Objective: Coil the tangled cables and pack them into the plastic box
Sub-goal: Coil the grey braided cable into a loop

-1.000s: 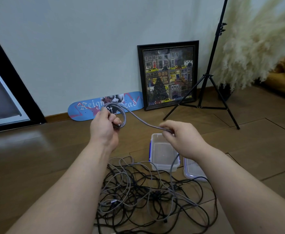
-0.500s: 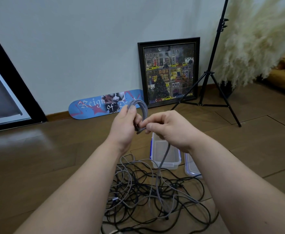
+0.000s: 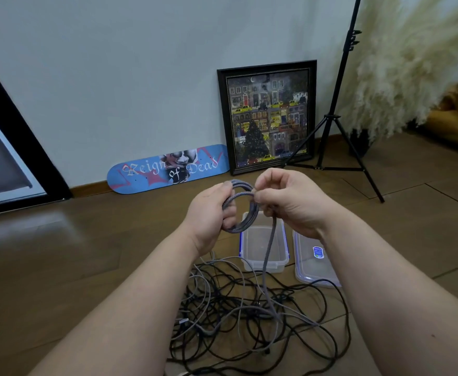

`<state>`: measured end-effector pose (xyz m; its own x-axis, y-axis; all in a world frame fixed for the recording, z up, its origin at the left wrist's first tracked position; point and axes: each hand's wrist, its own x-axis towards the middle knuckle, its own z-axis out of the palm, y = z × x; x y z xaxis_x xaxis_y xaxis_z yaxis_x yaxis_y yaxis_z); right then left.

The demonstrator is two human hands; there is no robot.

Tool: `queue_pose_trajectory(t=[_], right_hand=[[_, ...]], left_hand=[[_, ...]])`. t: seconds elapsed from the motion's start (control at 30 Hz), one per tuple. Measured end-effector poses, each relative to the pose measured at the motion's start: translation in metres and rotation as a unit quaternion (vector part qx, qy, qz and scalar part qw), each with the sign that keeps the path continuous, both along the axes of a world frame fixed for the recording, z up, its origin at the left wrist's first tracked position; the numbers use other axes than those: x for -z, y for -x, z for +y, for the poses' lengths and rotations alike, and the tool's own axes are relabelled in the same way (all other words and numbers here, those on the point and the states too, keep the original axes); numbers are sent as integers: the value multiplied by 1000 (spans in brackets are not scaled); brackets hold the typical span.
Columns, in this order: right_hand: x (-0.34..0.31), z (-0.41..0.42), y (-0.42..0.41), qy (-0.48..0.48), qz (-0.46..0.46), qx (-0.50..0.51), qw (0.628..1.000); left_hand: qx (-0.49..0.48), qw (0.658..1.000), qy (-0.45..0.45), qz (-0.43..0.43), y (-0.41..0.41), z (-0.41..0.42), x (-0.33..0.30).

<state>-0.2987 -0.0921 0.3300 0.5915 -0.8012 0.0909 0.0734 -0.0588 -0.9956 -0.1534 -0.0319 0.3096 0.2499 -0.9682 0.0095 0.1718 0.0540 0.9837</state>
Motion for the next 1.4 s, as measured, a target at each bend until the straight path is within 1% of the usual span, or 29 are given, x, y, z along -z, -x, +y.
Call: queue_pose_trajectory(t=[0.07,0.13,0.23,0.3,0.37,0.47,0.6,0.67,0.73,0.87,0.93,0.97,1.13,1.23,1.4], right_hand=[[3,-2,3,22,4,32,999],[6,-3,0,76,18,96,992],[11,-6,-6,148,19,178,973],[14,-8,-8,174,20,204,963],[17,-8,-9,182,18,215,959],[19,-6,-14,173,-4,205,963],[20,5,-22,93,-37,111,989],[20,9,-23,65,-43,92,993],[21,10,-24,40,-54,86,994],[20,11,-29,11,-86,88,992],[19,9,-31,-3,-98,91,991],[19,7,-31,-7,-100,94,991],[19,4,-27,-6,-107,106,989],[21,4,-27,28,-105,119,987],[19,6,-23,140,-63,179,972]], left_hand=[[6,1000,-8,10,-1,2,-1],[25,1000,-5,6,-1,2,-1],[58,997,17,-48,-1,2,-1],[68,996,18,-63,-2,2,-1],[70,996,16,-55,-4,3,-3],[73,997,16,-14,-2,6,-8],[68,996,21,57,1,7,-12],[50,996,25,63,1,6,-12],[23,999,32,22,1,5,-10],[-10,994,54,-92,2,2,-5],[-18,992,56,-115,4,2,-4],[-15,992,53,-110,4,2,-4],[30,999,25,-1,8,6,-7],[16,999,28,13,9,5,-7],[-10,999,34,25,11,3,-7]])
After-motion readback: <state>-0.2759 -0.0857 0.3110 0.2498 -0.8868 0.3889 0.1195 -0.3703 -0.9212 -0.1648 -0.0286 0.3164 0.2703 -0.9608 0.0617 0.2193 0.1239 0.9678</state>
